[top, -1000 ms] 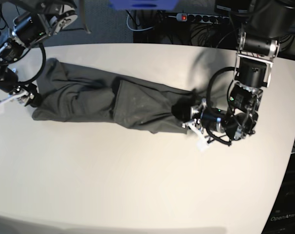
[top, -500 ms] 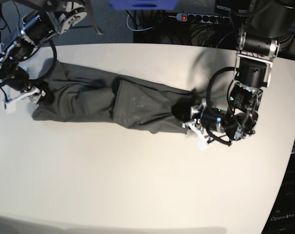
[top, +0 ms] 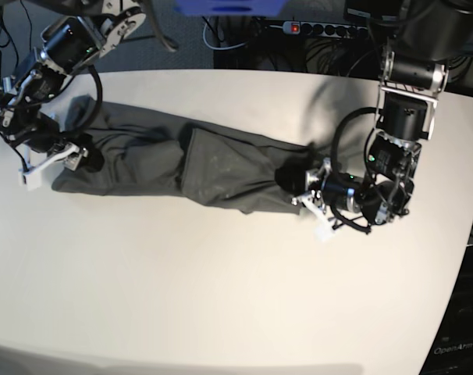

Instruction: Fold the T-shirt properly

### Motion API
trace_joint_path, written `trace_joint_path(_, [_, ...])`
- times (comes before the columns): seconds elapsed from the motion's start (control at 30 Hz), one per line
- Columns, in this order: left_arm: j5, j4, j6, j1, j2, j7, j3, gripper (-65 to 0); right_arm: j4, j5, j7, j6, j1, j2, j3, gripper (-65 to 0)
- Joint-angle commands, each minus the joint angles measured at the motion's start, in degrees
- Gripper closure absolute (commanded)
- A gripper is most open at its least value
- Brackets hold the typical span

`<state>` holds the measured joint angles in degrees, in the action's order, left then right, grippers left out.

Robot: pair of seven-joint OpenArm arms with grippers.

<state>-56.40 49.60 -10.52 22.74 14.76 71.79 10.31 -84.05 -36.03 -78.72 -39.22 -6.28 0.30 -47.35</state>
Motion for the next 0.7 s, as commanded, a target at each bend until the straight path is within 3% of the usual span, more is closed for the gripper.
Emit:
trace_joint_path(0.0, [7.39,-0.42,1.69,-0.37,1.1,0.43,0.2,-2.0,-0.83,-0.76,-1.28,-0.65,-0.53,0.63,0.1,-49.9])
trace_joint_path(0.1, [7.3,-0.42,1.69,-0.37,1.1,0.43,0.2,-2.0,-0.83,-0.76,-1.28,-0.65,-0.18,0.63,0.28,-47.2])
trace_joint_path(0.17, [7.3,-0.42,1.69,-0.37,1.1,0.43,0.2,-2.0,-0.83,-0.76,-1.28,-0.65,0.0,0.63,0.28,-39.2])
trace_joint_path(0.3, [7.3,-0.42,1.69,-0.46,1.1,0.25,0.2,-2.0,-0.83,-0.76,-1.28,-0.65,0.17,0.63,0.36,-16.7])
trace_joint_path(0.4, [7.3,-0.42,1.69,-0.46,1.1,0.17,0.2,-2.0,-0.83,-0.76,-1.28,-0.65,0.17,0.63,0.45,-7.0])
trace_joint_path(0.53, [7.57,-0.42,1.69,-0.46,1.1,0.17,0.2,-2.0,-1.0,-0.67,-1.28,-0.65,0.26,2.3,3.97,-0.7])
trace_joint_path(0.67, [7.48,-0.42,1.69,-0.46,1.1,0.17,0.2,-2.0,-1.18,-0.76,-1.28,-0.65,0.88,3.35,7.05,-0.6])
